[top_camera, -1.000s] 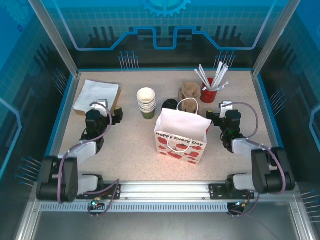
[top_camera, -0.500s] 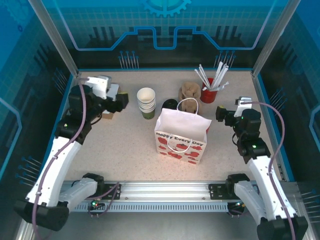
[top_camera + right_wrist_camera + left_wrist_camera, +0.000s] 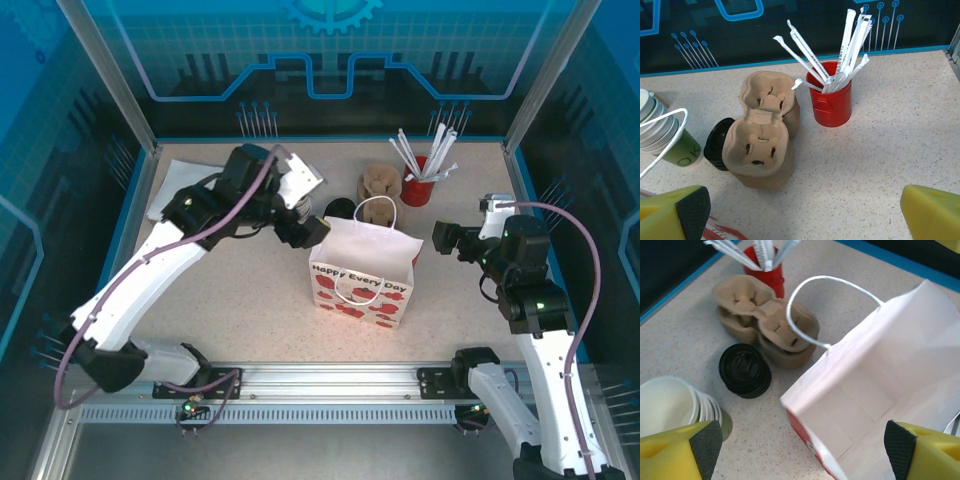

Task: Pack the takeout coffee

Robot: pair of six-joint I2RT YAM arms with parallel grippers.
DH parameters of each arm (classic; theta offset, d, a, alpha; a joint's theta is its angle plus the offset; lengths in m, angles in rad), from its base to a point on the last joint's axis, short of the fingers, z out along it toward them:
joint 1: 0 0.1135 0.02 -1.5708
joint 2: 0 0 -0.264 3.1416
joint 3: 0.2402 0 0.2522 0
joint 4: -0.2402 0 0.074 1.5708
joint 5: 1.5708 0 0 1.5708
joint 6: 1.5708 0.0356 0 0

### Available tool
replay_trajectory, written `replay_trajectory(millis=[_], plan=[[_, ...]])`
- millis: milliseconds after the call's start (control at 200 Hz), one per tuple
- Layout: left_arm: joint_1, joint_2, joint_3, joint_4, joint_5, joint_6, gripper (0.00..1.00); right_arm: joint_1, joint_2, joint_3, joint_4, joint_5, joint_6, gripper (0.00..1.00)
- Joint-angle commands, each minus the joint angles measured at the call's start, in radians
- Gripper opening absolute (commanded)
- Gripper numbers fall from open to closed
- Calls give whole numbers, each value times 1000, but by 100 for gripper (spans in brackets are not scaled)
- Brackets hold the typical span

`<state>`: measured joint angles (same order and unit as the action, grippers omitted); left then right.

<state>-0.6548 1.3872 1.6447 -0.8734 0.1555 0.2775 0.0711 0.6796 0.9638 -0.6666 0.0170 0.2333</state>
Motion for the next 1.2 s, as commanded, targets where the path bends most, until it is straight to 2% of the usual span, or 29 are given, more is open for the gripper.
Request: replay_trajectory(millis=[0, 205, 415, 685, 926, 1196], plan=[[-37, 94, 126, -114, 28, 136, 88, -5, -9, 33, -52, -35, 19, 100], [-75, 271, 306, -211, 30, 242, 88, -2, -24, 29, -55, -29, 21, 100], [-90, 408, 447, -263, 25, 296, 88, -2, -34, 22, -60, -21, 17, 100], [-103, 519, 539, -324, 43, 340, 83, -2, -37, 15, -60, -11, 9, 100], [-107, 568, 575, -377, 52, 357, 69, -2, -38, 7, -60, -5, 8, 100], [-109, 575, 575, -406, 43, 375, 38, -1, -41, -2, -53, -1, 14, 100]])
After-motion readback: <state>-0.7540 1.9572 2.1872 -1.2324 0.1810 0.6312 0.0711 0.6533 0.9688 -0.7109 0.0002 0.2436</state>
